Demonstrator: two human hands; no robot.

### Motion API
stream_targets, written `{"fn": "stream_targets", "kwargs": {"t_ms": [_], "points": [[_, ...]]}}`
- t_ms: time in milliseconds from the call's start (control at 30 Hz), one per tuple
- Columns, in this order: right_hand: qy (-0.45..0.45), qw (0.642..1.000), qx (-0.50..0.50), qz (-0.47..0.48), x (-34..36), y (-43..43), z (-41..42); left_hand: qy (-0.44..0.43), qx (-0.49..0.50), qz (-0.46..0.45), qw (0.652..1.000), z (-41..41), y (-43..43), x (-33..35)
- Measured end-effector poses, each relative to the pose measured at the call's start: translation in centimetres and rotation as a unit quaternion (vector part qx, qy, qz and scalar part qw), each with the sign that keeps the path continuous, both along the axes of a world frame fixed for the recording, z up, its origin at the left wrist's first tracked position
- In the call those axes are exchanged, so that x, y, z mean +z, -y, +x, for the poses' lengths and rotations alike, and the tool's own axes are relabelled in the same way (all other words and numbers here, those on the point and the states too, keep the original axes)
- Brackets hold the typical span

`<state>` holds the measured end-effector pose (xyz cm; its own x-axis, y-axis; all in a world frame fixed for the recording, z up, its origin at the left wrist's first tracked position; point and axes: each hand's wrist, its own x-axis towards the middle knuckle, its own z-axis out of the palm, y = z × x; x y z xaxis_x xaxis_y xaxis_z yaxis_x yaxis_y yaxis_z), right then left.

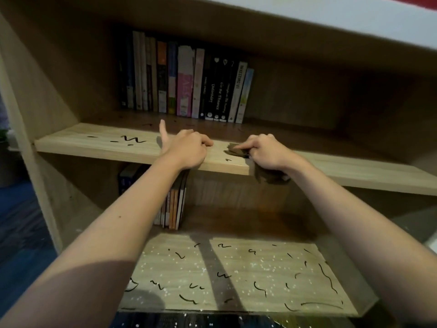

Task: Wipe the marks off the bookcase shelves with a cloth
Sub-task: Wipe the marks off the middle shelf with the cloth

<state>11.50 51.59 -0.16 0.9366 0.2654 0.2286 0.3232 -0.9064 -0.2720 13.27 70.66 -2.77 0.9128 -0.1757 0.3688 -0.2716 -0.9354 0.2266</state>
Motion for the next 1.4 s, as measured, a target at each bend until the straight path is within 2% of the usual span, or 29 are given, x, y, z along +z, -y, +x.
{"fn": "stream_targets", "kwargs": {"t_ms": [133,367,500,800,900,1033,1133,1233,1300,1400], "points": [[0.021,1.000,-0.018,0.002,-0.5,-1.9,1.0,-0.008,0.000,0.003,1.000,0.2,-0.1,0.0],[0.012,0.996,0.001,0.091,-0.4,-0.2,-2.4,-0.013,-0.030,0.020,0.999,0.1,-0.1,-0.1],[0.015,0.998,-0.037,0.049,-0.2,-2.3,0.3,-0.012,-0.035,0.027,0.999,0.0,-0.2,0.1],[0.022,0.995,-0.049,0.082,-0.8,-2.1,0.8,-0.021,-0.035,0.060,0.997,0.0,0.2,0.5],[0.014,0.998,-0.049,0.041,-0.4,-2.4,1.3,-0.028,-0.042,0.056,0.997,0.2,-0.1,0.4],[0.029,0.999,-0.017,-0.010,-0.1,-2.8,0.6,-0.032,-0.036,0.060,0.997,0.1,0.0,0.2],[0.041,0.999,0.029,0.013,-0.8,-0.8,-1.3,-0.049,-0.044,0.065,0.996,0.5,-0.2,0.2],[0.025,0.997,-0.023,0.071,0.1,0.5,-0.5,-0.059,-0.054,0.050,0.996,0.8,-0.4,0.4],[0.018,0.995,-0.079,0.056,0.5,-0.2,1.2,-0.064,-0.058,0.043,0.995,0.8,-0.3,0.4],[0.048,0.996,-0.058,0.037,-0.2,-2.2,2.2,-0.058,-0.048,0.045,0.996,0.7,-0.4,0.4]]}}
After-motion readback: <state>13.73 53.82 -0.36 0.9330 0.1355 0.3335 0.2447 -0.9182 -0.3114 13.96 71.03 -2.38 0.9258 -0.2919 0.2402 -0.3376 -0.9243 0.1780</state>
